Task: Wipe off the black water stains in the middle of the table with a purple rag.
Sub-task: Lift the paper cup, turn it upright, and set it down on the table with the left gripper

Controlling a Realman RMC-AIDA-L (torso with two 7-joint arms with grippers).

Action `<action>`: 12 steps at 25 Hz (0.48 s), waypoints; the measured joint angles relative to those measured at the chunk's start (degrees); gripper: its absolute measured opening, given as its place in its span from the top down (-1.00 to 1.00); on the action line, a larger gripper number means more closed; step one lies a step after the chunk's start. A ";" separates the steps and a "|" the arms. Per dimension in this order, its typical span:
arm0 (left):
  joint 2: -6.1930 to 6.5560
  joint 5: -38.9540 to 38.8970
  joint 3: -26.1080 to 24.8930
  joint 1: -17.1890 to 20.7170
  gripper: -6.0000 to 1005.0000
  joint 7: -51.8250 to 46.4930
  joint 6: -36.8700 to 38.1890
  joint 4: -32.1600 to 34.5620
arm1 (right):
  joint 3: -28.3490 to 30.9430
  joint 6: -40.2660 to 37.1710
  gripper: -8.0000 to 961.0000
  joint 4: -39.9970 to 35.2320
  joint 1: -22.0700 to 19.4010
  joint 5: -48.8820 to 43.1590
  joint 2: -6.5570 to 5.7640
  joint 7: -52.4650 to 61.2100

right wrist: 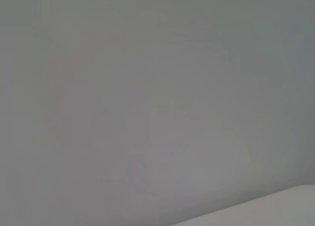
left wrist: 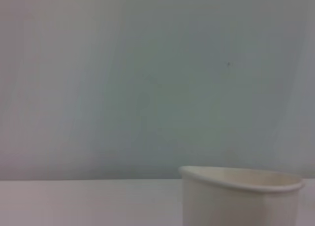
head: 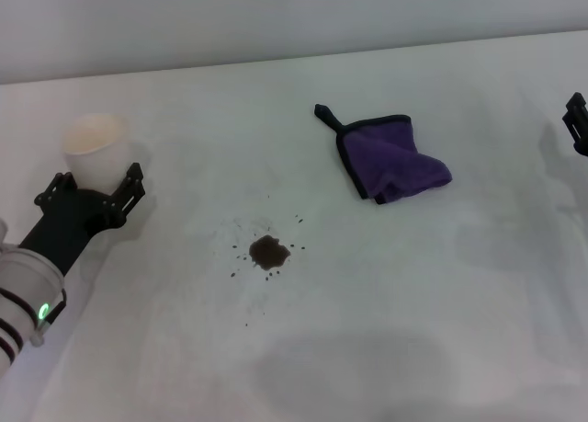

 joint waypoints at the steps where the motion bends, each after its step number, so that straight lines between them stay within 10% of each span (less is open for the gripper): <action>1: 0.00 0.00 0.00 0.03 -0.52 0.00 -0.06 -0.01 | 0.00 0.00 -0.49 0.00 -0.02 0.00 0.00 0.00; 12: -0.04 0.70 0.06 1.00 -0.54 2.83 -1.56 0.65 | 0.00 0.00 -0.49 0.00 -0.16 0.00 0.00 0.07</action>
